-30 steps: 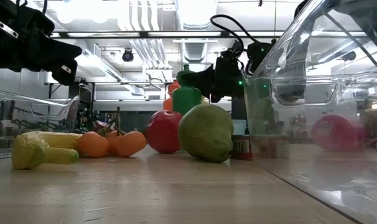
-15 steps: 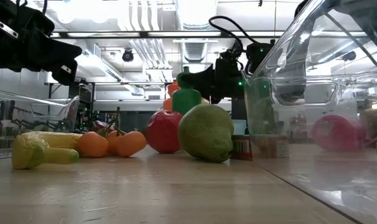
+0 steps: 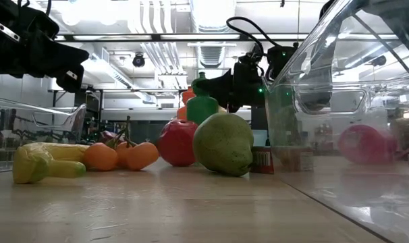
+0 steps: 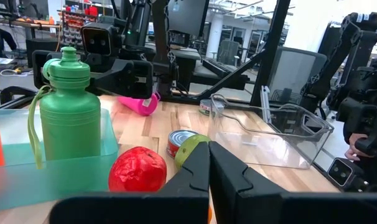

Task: Pick & Place Food Item
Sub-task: Put the green water bottle into the green bin

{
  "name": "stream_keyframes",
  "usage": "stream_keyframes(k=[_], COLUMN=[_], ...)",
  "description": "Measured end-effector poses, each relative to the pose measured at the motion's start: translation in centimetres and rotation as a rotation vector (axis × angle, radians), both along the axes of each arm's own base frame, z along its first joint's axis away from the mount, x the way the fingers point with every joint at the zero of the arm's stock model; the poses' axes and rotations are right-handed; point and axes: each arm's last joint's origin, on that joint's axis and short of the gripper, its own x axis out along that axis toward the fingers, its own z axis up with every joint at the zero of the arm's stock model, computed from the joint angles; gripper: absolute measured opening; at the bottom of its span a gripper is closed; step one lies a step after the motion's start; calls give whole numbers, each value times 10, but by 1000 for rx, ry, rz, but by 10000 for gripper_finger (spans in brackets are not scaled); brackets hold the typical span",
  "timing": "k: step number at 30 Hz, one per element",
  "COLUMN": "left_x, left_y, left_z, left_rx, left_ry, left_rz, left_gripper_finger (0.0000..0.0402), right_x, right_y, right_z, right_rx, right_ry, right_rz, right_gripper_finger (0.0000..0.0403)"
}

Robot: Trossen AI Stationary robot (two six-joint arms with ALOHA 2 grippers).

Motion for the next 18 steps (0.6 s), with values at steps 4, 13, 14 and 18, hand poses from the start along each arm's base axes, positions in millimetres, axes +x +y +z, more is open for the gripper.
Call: stream_keyframes(k=[4,13,14,18], left_x=[0,0,0,0], left_y=[0,0,0,0], left_z=[0,0,0,0], left_rx=[0,0,0,0], left_ry=[0,0,0,0], left_rz=[0,0,0,0], left_gripper_finger=[1,1,1,1], right_x=[0,-1,-1,-2], right_y=[0,0,0,1], right_z=[0,6,9,16], right_rx=[0,-7,-10,-19], right_ry=[0,-18,-25,-43], right_rz=[0,0,0,-1], right_gripper_finger=[308,309,309,309])
